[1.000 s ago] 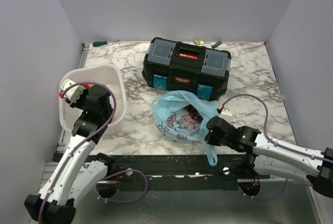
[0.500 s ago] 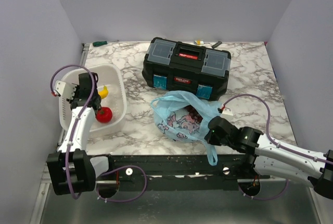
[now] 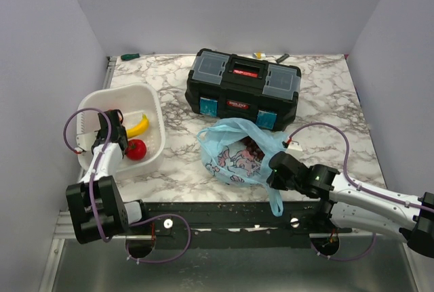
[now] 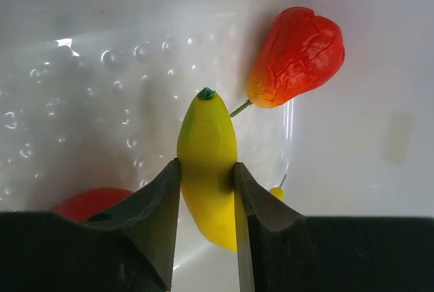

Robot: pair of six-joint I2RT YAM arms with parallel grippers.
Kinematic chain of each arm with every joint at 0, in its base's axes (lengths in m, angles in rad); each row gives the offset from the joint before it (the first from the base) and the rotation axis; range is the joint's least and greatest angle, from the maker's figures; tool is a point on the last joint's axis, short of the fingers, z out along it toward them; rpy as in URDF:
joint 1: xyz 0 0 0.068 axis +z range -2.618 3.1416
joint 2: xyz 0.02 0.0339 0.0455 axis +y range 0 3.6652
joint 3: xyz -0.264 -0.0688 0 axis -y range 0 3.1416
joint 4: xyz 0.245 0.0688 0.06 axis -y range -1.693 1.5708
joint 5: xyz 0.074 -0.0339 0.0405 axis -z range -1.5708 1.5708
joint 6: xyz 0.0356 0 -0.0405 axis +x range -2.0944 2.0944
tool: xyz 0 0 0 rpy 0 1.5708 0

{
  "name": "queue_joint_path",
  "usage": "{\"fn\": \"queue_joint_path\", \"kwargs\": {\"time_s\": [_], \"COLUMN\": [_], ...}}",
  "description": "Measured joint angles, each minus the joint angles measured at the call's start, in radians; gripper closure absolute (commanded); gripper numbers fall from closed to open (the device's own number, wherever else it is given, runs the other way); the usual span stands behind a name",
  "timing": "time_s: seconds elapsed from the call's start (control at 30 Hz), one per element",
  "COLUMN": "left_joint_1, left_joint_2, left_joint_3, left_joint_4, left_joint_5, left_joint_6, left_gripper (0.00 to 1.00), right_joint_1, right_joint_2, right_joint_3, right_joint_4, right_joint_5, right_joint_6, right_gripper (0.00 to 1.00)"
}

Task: Take the fake fruits out of the plastic bag
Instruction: Place the fake fruit in the bin.

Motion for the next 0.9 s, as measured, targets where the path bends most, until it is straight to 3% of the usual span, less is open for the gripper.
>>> {"fn": "queue_joint_path", "kwargs": {"time_s": [0.13, 0.3, 0.47, 0.63, 0.77, 0.9], "left_joint_1": [0.005, 0.006, 0.007, 0.008, 0.008, 0.008], "left_joint_2": [0.018, 0.060, 0.075, 0.056, 0.015, -0.054], "left_joint_3": [0.005, 0.013, 0.013, 0.013, 0.017, 0.038], "left_joint_4": [0.042, 0.074, 0.075, 0.073, 0.055, 0.020], "left_joint_5": [0.010, 0.050, 0.078, 0.078, 0.077, 0.077], "left_joint_6": [-0.021, -0.048, -0.054, -0.048, -0.031, 0.016], "left_gripper": [0.89, 0.74, 0.47, 0.28, 0.21, 0.21], "right_joint_1": [0.000, 0.000, 0.000, 0.000, 0.000, 0.000], "right_joint_2": [0.000, 0.002, 0.008, 0.008, 0.009, 0.011], "right_joint_3": [0.000, 0.005, 0.024, 0.024, 0.024, 0.024], "right_joint_4": [0.000, -0.003, -0.007, -0.007, -0.007, -0.007], "right_joint_5": [0.000, 0.000, 0.000, 0.000, 0.000, 0.000], "right_joint_6": [0.000, 0.000, 0.000, 0.000, 0.000, 0.000], "right_gripper": [0.99, 0.99, 0.99, 0.99, 0.99, 0.99]}}
